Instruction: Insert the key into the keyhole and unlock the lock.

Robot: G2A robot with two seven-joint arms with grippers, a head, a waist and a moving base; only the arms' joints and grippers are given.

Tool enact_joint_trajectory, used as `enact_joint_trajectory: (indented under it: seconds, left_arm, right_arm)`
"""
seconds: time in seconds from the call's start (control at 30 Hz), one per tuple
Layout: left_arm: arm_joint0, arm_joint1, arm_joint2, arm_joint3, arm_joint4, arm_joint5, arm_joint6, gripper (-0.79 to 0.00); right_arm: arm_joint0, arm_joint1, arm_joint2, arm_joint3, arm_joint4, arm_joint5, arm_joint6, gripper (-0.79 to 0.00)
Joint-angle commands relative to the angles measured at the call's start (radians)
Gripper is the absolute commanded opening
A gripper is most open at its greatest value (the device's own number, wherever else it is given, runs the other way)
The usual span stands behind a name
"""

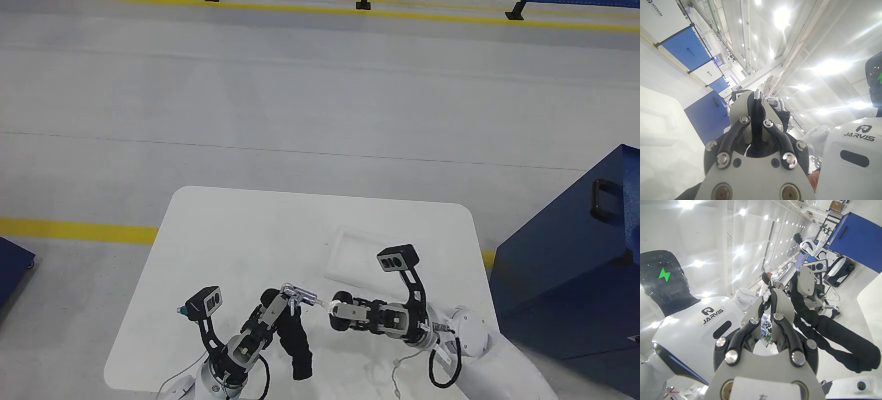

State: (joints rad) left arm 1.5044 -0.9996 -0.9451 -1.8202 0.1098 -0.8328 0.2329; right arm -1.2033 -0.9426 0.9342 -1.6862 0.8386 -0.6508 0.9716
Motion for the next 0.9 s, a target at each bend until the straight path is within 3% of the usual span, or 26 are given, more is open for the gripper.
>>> enact_joint_trajectory:
  seconds: [0.0, 0.87]
  left_arm:
    - [0.000, 0.000, 0.000, 0.000, 0.000, 0.000, 0.000, -0.785]
    - [0.000, 0.000, 0.000, 0.000, 0.000, 0.000, 0.000, -0.785]
  right_arm:
    - [-0.004, -0.002, 0.001, 0.001, 0.021, 0.019, 0.016, -0.785]
    - [-0.063, -0.039, 0.027, 0.008, 0.228, 0.211, 0.101, -0.785]
